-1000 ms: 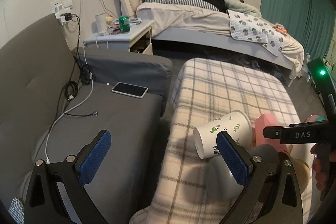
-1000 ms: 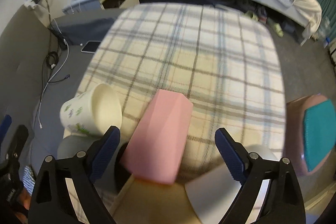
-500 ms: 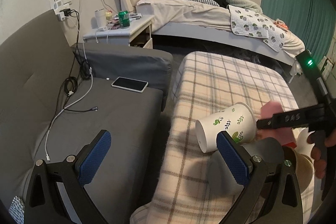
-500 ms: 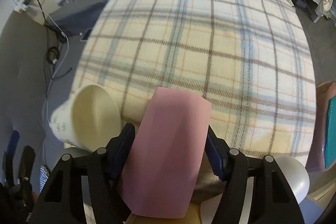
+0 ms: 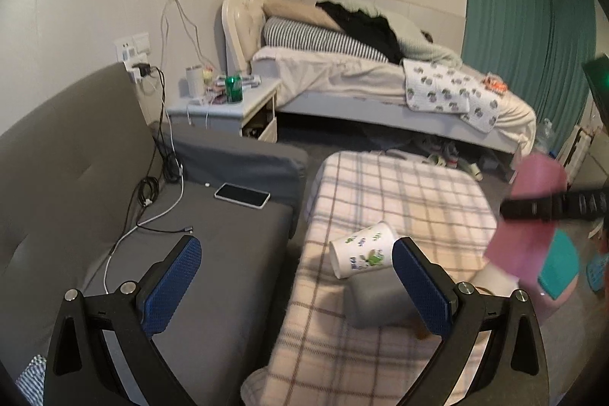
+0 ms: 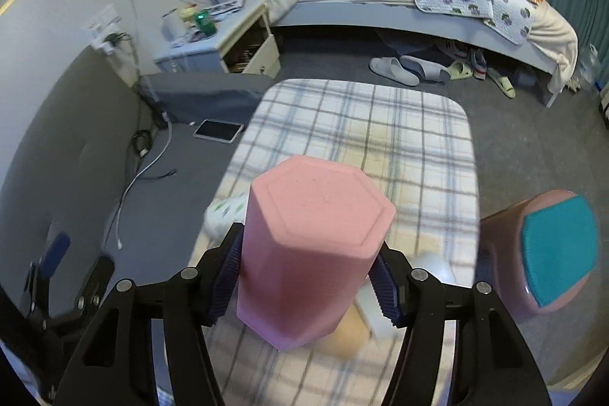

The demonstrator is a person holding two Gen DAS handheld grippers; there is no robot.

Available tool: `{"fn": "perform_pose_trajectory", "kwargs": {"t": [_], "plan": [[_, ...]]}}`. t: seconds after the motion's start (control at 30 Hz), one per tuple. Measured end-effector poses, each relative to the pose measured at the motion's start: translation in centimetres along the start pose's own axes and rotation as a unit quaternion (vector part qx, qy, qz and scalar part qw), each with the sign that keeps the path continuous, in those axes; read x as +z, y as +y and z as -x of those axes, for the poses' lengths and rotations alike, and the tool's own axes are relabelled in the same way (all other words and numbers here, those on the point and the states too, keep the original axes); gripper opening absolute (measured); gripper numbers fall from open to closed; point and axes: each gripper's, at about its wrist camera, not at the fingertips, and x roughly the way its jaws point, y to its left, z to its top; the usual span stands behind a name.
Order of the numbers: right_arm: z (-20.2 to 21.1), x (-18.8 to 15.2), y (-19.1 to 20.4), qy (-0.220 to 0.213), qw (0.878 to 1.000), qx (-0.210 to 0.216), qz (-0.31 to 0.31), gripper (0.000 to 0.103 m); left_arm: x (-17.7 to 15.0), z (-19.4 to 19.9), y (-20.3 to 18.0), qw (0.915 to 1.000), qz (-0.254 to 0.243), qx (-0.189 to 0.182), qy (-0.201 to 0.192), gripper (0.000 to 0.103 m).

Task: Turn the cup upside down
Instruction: 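Lift the pink cup with the right gripper and rotate it upright, then grasp the pink cup with the left gripper from the right gripper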

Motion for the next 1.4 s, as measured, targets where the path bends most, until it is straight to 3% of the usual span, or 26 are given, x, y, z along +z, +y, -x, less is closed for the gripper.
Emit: {"fn": "perform_pose_trajectory", "kwargs": {"t": [0.13, 0.23, 0.37, 0.5, 0.77, 1.0, 1.07, 1.1, 1.23, 1.4], "plan": [[3.0, -4.9, 2.0, 0.020, 1.000, 0.011, 0.021, 0.061, -1.5, 3.5, 0.3, 0.9999, 0.002, -0.003, -0.014, 0.103], [2.8, -9.6, 3.1, 0.047, 0.998, 0.025, 0.018, 0.061, -3.2, 4.8, 0.7, 0.9999, 0.005, -0.008, -0.011, 0.103], [-1.0, -15.4, 3.4, 0.110, 0.993, 0.038, 0.005, 0.061, -6.7, 5.4, 0.5, 0.9996, -0.003, -0.020, 0.019, 0.103], [-4.7, -18.5, 2.5, 0.153, 0.988, 0.030, -0.018, 0.061, -9.2, 5.1, 0.1, 0.9985, -0.015, -0.022, 0.047, 0.103], [-8.1, -17.7, 0.0, 0.148, 0.986, 0.030, -0.068, 0.062, -11.2, 3.1, -1.1, 0.9957, -0.029, -0.018, 0.086, 0.103], [-9.5, -17.5, -1.2, 0.133, 0.989, 0.021, -0.058, 0.065, -11.0, 0.8, -1.6, 0.9930, -0.037, -0.005, 0.112, 0.103], [-8.5, -17.5, -1.6, 0.115, 0.991, 0.035, -0.060, 0.083, -10.7, 0.5, -2.0, 0.9924, -0.038, -0.002, 0.117, 0.103], [-7.6, -17.4, -1.8, 0.102, 0.993, 0.036, -0.057, 0.085, -10.6, 0.3, -2.2, 0.9922, -0.038, -0.001, 0.119, 0.103], [-3.0, -17.3, -3.6, 0.048, 0.998, 0.008, -0.046, 0.089, -9.8, -0.1, -4.5, 0.9896, -0.040, -0.015, 0.138, 0.103], [1.0, -17.1, -6.6, 0.009, 0.998, -0.040, -0.048, 0.089, -9.4, -1.2, -10.0, 0.9810, -0.064, -0.053, 0.175, 0.103]]}}
